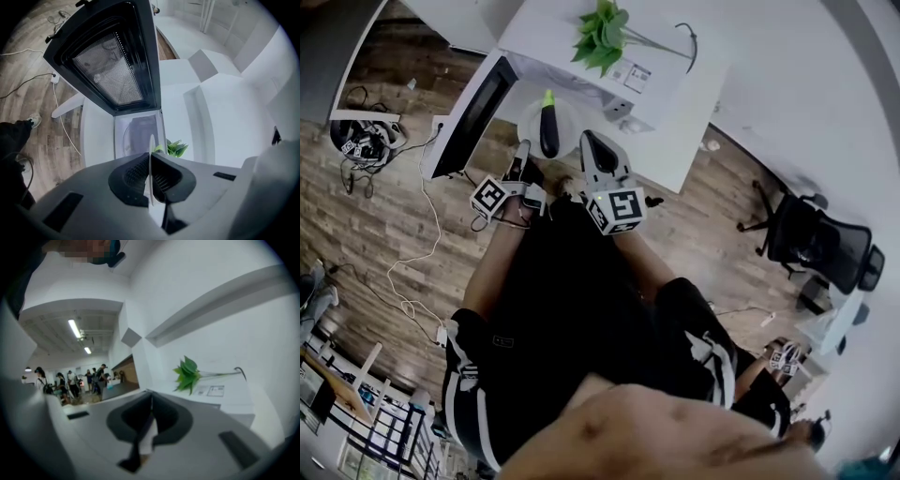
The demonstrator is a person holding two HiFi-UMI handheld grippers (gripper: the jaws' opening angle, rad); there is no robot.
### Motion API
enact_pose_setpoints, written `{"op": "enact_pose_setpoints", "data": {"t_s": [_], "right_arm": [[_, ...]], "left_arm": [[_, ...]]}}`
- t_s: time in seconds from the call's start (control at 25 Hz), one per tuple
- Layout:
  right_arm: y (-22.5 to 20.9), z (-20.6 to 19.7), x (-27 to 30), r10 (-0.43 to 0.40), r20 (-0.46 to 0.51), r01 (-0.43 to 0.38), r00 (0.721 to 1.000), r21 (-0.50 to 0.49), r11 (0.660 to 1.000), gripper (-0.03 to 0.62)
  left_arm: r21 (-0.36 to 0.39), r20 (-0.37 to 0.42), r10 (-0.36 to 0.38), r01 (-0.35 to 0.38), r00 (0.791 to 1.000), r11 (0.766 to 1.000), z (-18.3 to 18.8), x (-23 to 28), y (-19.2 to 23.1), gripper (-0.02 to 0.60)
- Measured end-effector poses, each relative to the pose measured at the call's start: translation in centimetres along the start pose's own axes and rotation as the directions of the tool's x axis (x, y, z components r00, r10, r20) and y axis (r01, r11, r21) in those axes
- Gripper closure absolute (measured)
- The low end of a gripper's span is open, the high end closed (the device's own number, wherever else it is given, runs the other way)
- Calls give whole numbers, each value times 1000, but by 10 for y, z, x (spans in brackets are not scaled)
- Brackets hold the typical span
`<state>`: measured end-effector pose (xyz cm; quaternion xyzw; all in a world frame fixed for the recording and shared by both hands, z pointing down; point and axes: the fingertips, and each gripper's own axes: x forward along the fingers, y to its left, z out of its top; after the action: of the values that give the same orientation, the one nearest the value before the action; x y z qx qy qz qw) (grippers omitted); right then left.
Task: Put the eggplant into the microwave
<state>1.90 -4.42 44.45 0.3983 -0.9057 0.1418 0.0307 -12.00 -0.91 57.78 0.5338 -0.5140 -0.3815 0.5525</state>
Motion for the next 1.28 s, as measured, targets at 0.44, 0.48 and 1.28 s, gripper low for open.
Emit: {"op": "enact_pose_setpoints", "data": {"t_s": [0.44, 0.48, 1.28], "right_arm": [[-15, -13, 25, -9, 1, 9, 1000, -8, 1000, 562], [-17, -15, 27, -13, 0, 13, 1000, -8, 1000, 562], [-27, -43, 45, -43, -22, 43, 999, -7, 999, 562]], "left_arm": [[2, -8, 4, -4, 1000, 1000, 17, 43, 27, 541], [-3, -8, 4, -4, 1000, 1000, 17, 47, 29, 541], [-24, -33, -42, 41, 999, 999, 22, 92, 71, 541]]}}
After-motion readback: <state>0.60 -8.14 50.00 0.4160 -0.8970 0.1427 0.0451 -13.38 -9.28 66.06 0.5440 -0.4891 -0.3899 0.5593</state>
